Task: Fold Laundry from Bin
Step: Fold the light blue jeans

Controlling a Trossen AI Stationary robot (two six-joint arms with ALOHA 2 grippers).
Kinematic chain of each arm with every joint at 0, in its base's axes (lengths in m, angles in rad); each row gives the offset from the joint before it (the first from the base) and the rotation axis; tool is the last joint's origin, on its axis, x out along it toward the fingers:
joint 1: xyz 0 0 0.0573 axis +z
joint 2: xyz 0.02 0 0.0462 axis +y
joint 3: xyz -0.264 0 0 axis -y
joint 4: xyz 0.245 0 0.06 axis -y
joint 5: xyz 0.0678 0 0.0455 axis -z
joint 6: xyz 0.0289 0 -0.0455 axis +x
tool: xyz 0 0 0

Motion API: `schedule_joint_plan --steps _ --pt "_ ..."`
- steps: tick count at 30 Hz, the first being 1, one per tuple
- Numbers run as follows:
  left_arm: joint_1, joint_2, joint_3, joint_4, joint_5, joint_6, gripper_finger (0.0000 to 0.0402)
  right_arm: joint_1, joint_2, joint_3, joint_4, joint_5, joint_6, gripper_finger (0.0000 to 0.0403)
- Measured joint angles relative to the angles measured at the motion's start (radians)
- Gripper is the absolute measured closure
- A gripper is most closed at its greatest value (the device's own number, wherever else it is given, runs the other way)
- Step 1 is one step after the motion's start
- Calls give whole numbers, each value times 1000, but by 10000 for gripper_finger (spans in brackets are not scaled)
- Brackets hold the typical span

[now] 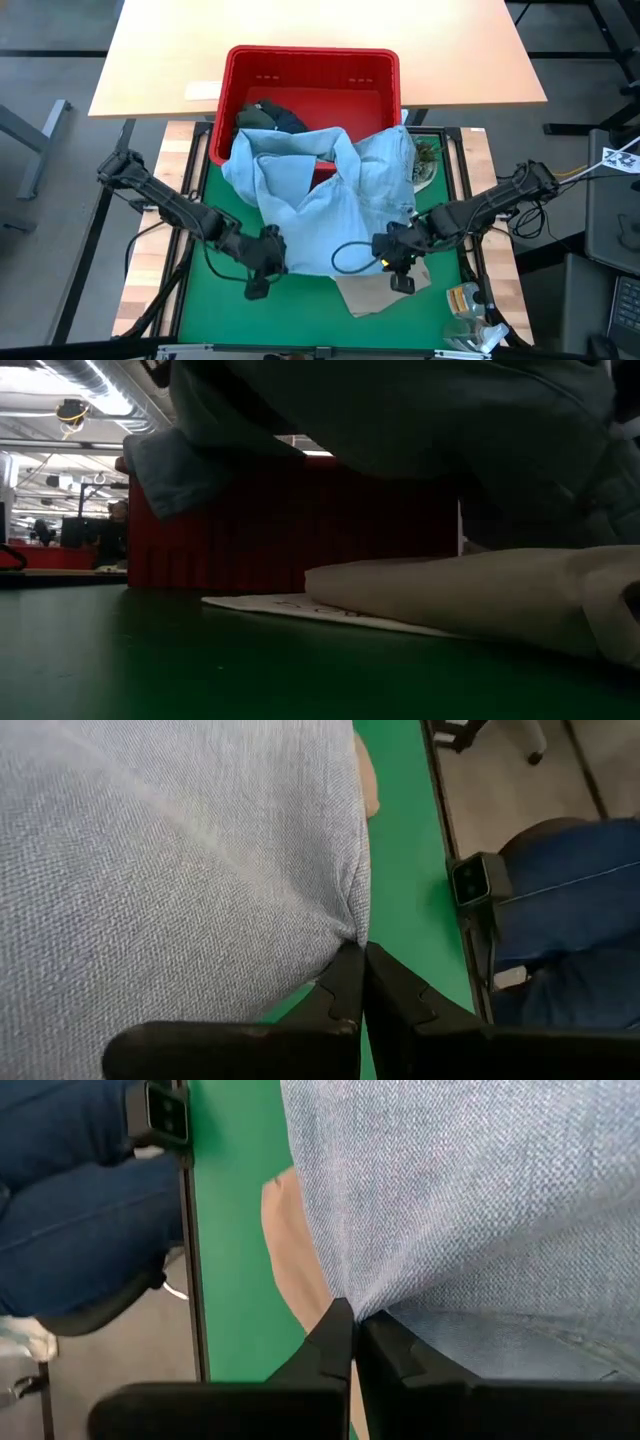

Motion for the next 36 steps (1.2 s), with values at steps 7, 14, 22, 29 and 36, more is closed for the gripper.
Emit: schedule_joint_plan --steps 7,14,22,29,36 --pt "-29 123 0 40 -10 -25 401 47 40 0 -13 1 0 398" --pt "-35 203 0 60 11 -94 401 58 100 0 -16 0 0 398" --pt "-49 212 1 69 20 -103 401 57 125 0 -18 -12 -7 398" --pt "-48 210 1 57 22 -100 401 58 125 0 -56 -35 -7 364" --pt "-52 210 1 60 21 -100 401 58 125 -1 -318 -44 -5 283"
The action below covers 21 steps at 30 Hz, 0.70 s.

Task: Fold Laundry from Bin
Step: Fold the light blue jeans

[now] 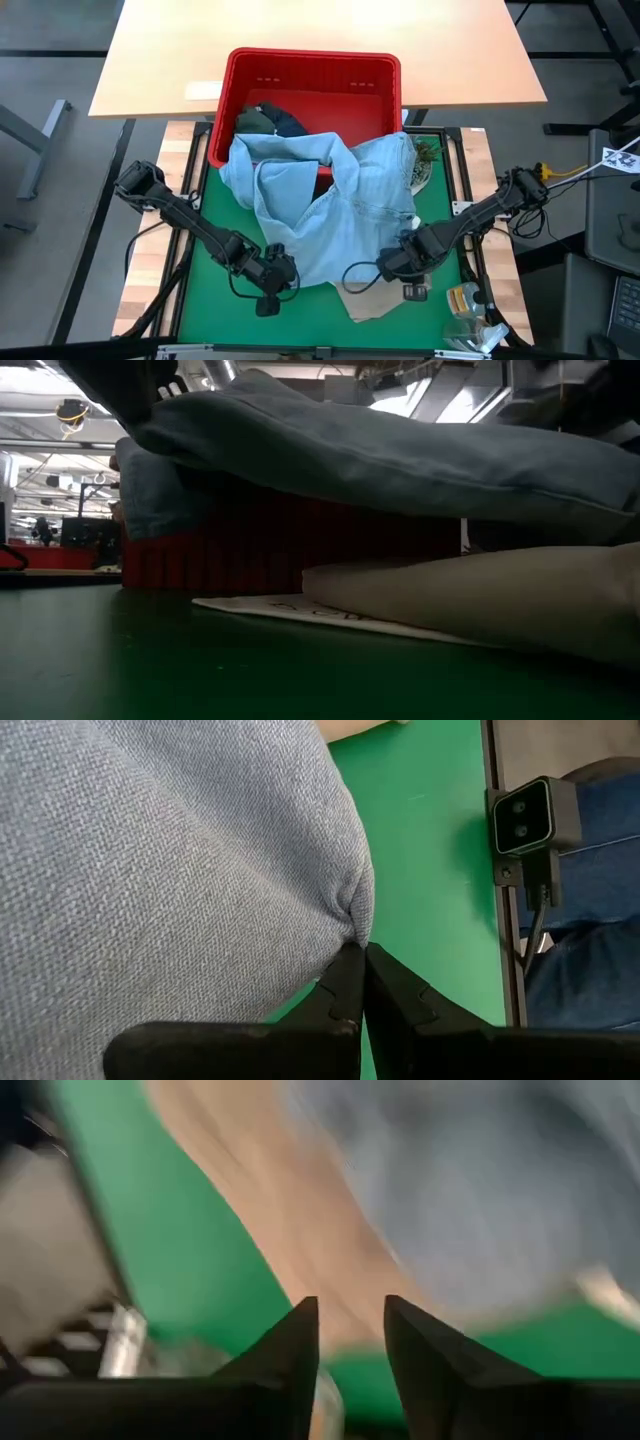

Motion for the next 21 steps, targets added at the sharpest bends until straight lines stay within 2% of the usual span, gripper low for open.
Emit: schedule_joint_plan --steps 2,5,8,18,21 --pt "0 0 0 1 -2 0 401 5 0 0 -115 25 2 273" --pt "0 0 0 2 -13 0 401 48 -14 -11 -190 157 35 270" --pt "0 0 0 4 -17 0 401 108 -49 -54 -137 229 74 273" --pt "0 0 0 6 -22 0 401 258 -130 -255 93 241 204 276" --pt "0 -1 -1 6 -23 0 401 292 -197 -318 133 282 275 276"
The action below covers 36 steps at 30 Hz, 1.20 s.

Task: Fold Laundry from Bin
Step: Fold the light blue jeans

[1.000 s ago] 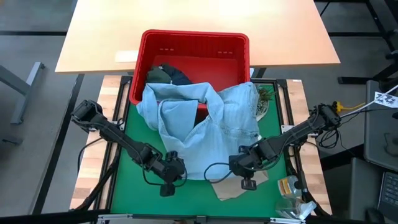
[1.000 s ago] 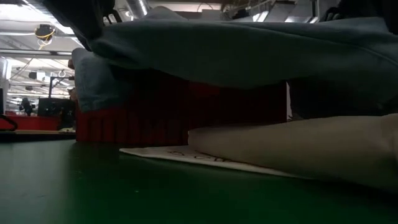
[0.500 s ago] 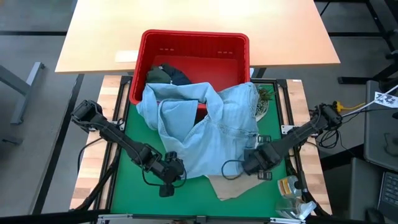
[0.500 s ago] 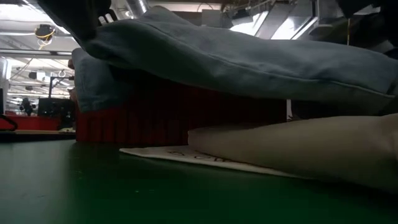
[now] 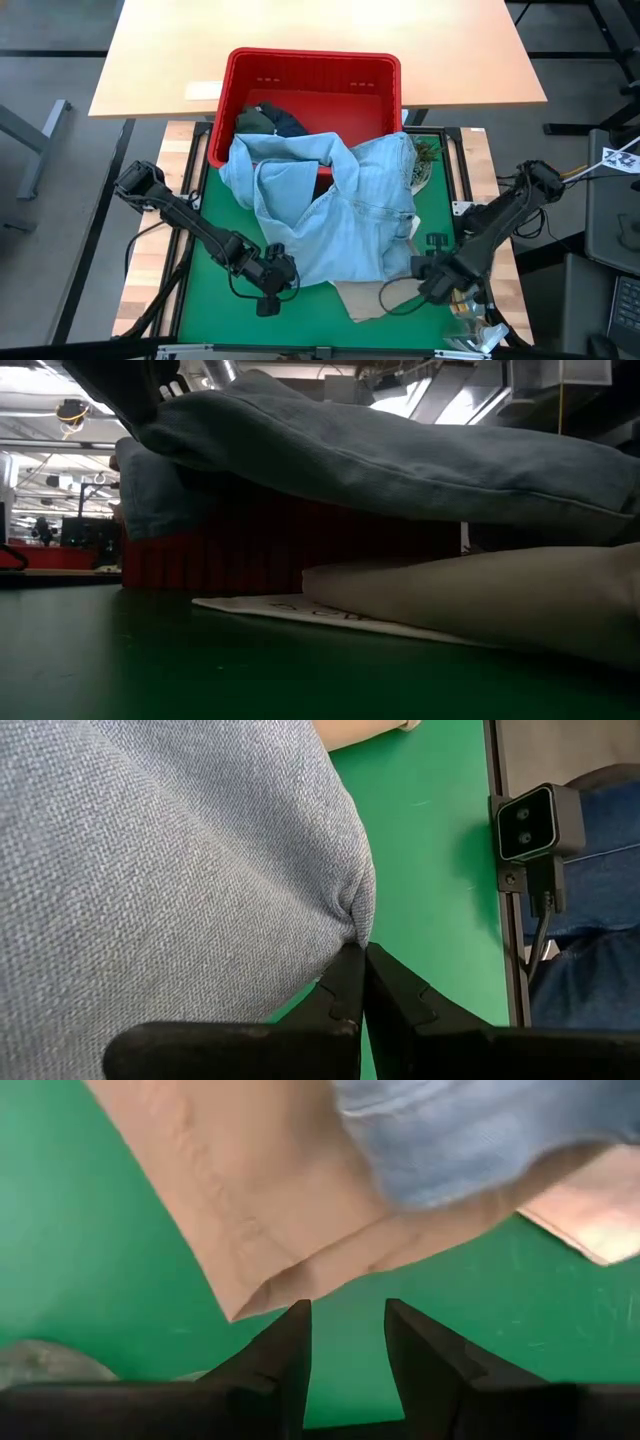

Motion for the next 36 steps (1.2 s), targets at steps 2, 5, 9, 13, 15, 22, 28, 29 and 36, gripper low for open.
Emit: schedule_joint_plan --steps 2,5,9,13,15,22,28,29,36 --pt "0 0 0 0 0 0 401 16 -57 -44 28 34 66 276" --pt "0 0 0 0 -1 0 401 15 -139 -109 124 98 122 276" --pt "0 0 0 0 -1 1 401 9 -203 -202 236 122 125 276" --pt "0 0 0 0 -1 1 401 0 -205 -268 263 95 189 276" --pt "1 0 0 0 -1 1 401 0 -206 -290 313 109 195 276" --pt "1 0 0 0 -1 2 401 1 -205 -305 385 177 187 276" --pt "1 0 0 0 -2 2 402 1 -205 -305 504 192 107 276" --pt "1 0 0 0 -2 2 402 1 -205 -305 525 193 92 276" --pt "1 0 0 0 -16 2 401 0 -205 -305 550 230 88 276"
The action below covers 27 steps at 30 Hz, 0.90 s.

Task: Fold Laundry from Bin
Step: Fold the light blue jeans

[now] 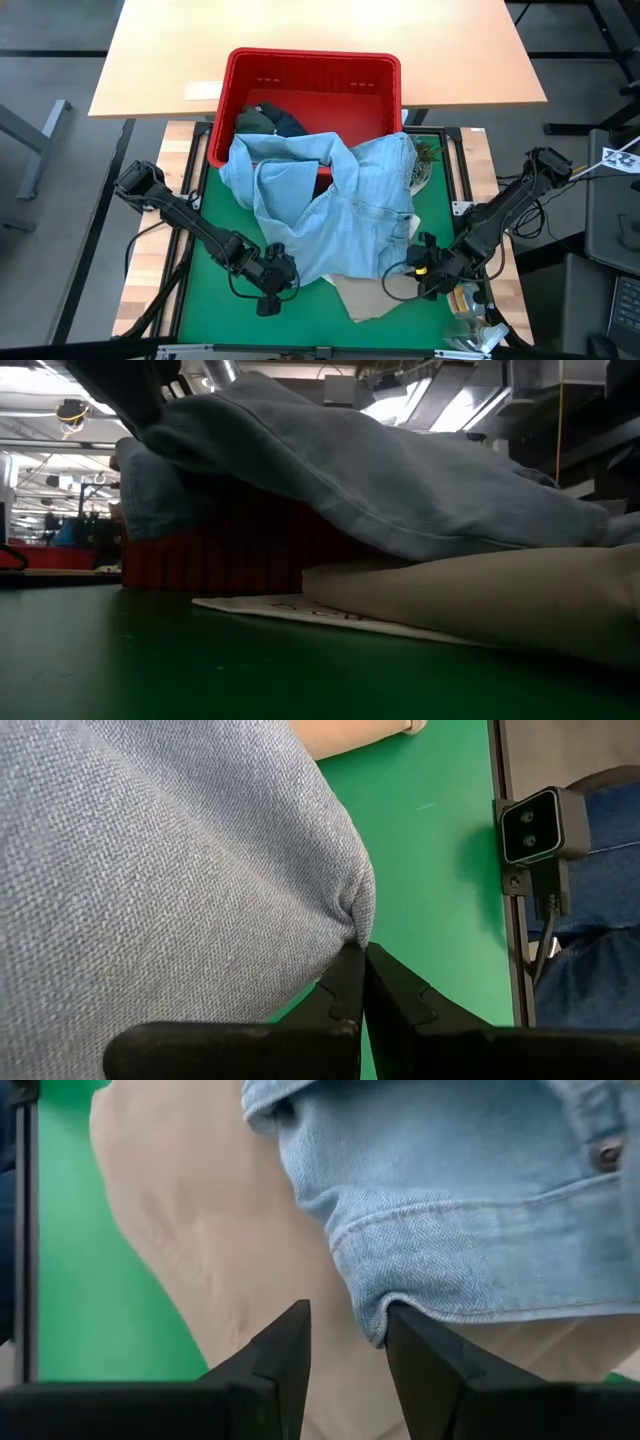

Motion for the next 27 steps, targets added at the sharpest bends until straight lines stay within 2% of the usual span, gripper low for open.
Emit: schedule_joint_plan --steps 5,12,23,27 --pt "0 0 0 0 -10 0 401 0 4 0 -1 32 30 276" --pt "0 0 0 0 -12 0 401 1 40 0 -108 -21 188 276" --pt "0 0 0 0 -12 0 401 1 54 0 7 33 51 278" --pt "0 0 0 0 -16 0 401 1 54 0 -2 75 49 311"
